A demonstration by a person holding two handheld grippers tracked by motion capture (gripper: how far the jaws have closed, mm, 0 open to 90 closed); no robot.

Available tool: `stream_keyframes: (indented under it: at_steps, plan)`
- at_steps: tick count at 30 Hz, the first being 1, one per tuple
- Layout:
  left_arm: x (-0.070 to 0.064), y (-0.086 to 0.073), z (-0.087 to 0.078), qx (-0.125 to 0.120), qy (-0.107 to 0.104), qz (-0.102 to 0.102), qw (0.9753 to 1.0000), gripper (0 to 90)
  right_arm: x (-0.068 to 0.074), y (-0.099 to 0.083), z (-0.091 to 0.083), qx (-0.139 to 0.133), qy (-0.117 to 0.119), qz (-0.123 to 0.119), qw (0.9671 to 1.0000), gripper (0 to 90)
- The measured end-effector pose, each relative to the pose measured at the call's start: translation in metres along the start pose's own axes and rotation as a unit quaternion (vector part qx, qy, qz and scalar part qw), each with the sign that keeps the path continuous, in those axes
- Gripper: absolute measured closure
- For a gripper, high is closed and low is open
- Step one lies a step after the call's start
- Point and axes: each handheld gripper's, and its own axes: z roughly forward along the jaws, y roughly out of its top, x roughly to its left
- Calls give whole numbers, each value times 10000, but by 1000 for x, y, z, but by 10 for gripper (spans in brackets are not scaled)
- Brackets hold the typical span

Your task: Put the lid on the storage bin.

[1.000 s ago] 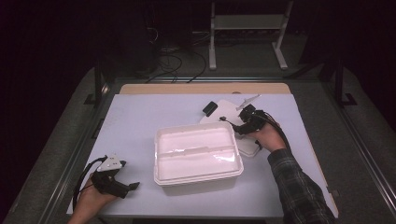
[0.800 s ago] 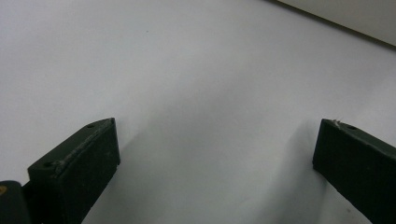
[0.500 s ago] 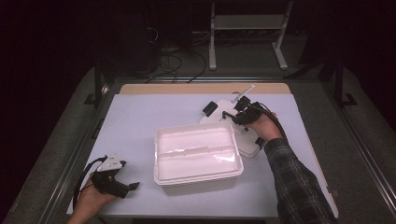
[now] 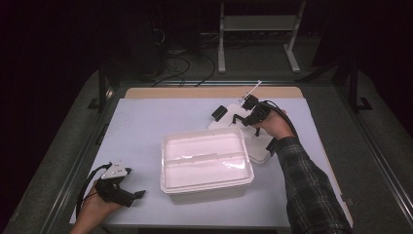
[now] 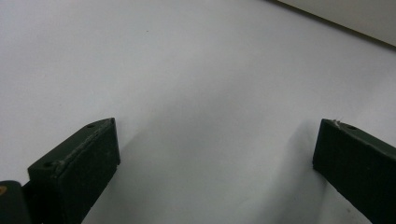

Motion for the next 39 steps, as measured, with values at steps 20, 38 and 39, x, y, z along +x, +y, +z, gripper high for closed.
stream_keyframes:
  at_steps: [20,38,39]
  plan:
    - [0,0,0,-1,-1,-8,10000,0,-25,-10,-52,-27,-186,156,9997,844]
    - [0,0,0,-16,3,-18,10000,0,-22,-11,-137,-391,-58,32,9992,844]
    - [0,0,0,-14,1,-16,10000,0,-21,-10,-141,-388,-51,28,9992,844]
